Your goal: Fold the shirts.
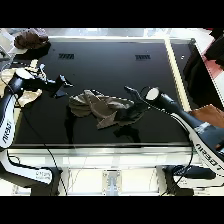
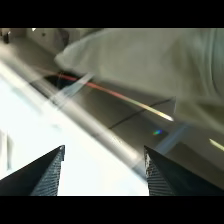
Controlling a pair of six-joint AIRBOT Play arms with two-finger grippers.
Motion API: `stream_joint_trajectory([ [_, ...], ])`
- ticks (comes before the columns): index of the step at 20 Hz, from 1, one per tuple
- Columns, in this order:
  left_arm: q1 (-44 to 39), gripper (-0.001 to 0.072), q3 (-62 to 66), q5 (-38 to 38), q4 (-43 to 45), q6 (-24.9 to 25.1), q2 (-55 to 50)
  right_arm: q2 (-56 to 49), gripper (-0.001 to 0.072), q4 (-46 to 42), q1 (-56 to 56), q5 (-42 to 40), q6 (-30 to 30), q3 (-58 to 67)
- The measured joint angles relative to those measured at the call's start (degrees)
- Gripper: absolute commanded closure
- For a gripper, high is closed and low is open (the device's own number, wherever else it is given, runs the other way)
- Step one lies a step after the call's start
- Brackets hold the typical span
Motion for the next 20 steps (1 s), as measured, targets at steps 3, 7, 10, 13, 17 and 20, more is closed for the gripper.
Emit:
stream_joint_trajectory([
  [3,-0.7,0.0005,0.0,0.2,-1.4,1.4,-1.0,-1.3,0.0146,-0.5,1.7,-3.9,0.4,-0.3],
  [7,-0.7,0.0005,-0.1,-1.7,0.5,2.2,-1.4,-1.9,0.0146,-0.4,3.3,-7.6,2.7,-0.5],
  [10,-0.2,0.0005,-0.1,-4.8,3.6,2.3,-1.5,-2.0,0.0146,-0.3,4.2,-9.2,3.8,-0.6],
  [13,-0.2,0.0005,-0.2,-6.2,4.7,2.0,-1.5,-2.1,0.0146,-1.0,4.6,-11.6,5.4,-0.6],
  [17,-1.2,0.0005,-0.2,-6.5,5.4,1.7,-1.6,-2.8,0.0146,-4.5,4.5,-16.9,10.5,-0.6],
  [20,-1.8,0.0005,-0.2,-6.5,5.6,1.4,-1.6,-3.3,0.0146,-7.7,3.3,-19.6,12.5,0.4],
])
